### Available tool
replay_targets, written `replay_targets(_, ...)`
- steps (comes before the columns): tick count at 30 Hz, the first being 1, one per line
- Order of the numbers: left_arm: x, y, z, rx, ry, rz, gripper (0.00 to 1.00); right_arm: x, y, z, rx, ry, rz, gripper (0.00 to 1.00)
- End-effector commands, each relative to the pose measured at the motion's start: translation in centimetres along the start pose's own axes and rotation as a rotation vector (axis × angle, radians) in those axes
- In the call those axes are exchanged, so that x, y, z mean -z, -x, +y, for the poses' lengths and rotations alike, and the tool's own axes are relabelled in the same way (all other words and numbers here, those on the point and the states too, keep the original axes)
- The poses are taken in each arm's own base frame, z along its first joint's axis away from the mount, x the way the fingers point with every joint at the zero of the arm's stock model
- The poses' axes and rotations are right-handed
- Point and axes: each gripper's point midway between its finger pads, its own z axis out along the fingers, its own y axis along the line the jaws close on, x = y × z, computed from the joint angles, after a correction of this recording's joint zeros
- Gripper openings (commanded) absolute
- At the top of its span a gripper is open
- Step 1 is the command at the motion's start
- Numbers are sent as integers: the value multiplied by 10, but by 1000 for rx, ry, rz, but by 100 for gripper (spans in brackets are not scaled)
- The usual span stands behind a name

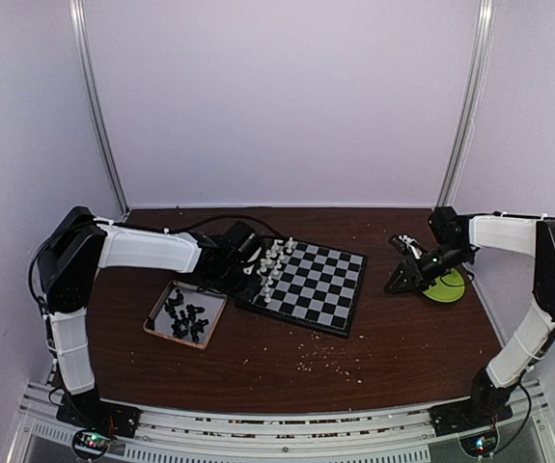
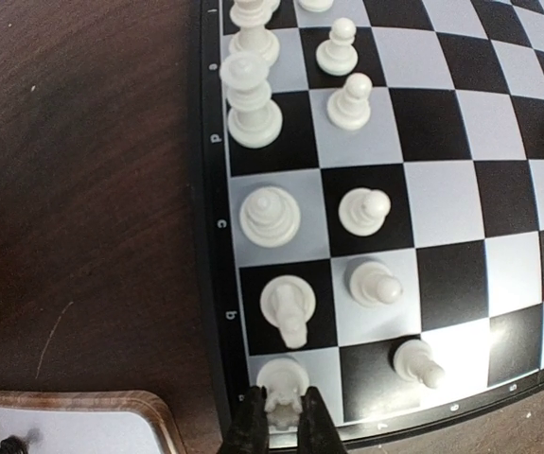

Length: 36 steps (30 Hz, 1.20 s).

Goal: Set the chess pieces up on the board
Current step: Move the rook to h1.

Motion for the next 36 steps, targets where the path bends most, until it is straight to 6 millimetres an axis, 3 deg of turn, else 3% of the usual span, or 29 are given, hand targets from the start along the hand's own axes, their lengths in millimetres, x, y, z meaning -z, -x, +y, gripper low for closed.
replay_targets(1,7,-12,7,23,-5,26,6,2,5,1,6,8,-5,36)
replay_targets(9,15,-14,8,26,-12,16,6,2,7,1,4,11,-7,36)
replay_targets(36,-1,-1,-5,22,-49,12,7,1,6,0,4,8,-3,36)
